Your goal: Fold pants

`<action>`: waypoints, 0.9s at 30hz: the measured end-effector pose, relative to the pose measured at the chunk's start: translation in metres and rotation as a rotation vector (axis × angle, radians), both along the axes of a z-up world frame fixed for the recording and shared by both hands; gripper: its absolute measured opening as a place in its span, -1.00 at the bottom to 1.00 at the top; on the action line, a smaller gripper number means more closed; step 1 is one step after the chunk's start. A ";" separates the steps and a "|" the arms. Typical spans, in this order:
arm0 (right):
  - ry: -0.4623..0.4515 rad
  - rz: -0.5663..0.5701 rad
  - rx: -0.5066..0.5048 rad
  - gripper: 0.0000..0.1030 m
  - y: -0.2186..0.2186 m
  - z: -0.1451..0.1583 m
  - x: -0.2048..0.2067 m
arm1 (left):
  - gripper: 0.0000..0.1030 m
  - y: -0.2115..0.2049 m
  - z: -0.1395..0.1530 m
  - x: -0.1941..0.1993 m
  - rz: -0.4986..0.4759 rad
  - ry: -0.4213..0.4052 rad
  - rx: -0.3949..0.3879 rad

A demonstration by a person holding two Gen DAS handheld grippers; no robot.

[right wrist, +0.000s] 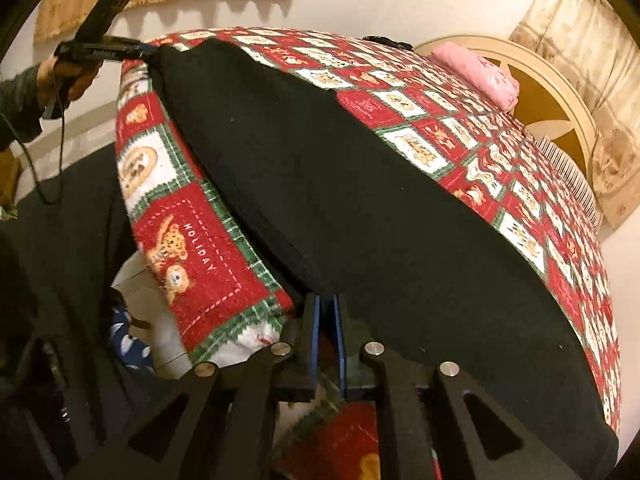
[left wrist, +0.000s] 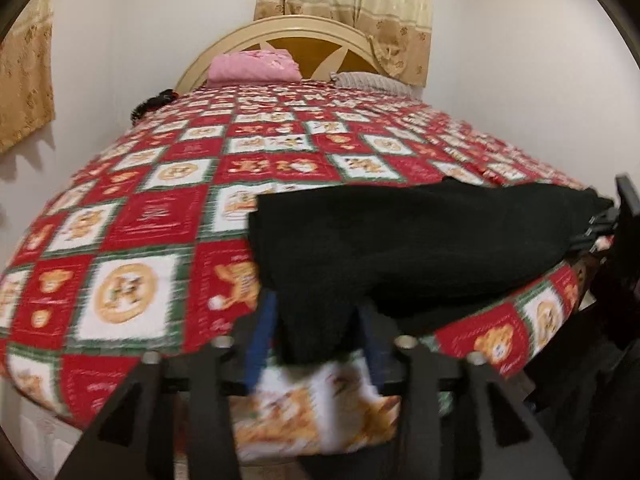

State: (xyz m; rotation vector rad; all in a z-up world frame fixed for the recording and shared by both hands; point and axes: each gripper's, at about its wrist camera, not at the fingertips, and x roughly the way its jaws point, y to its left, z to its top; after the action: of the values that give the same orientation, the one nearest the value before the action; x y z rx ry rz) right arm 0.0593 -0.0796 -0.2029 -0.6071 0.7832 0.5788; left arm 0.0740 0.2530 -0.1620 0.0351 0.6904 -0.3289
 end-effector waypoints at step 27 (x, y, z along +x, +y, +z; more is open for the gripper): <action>0.097 -0.016 0.297 -0.30 0.064 0.054 0.135 | 0.10 -0.049 0.015 0.025 -0.029 -0.079 0.047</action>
State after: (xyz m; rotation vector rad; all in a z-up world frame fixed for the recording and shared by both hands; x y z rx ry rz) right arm 0.1944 -0.0153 -0.1491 -0.3009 0.7740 0.6983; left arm 0.0986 0.2043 -0.1475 0.1022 0.6195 -0.3376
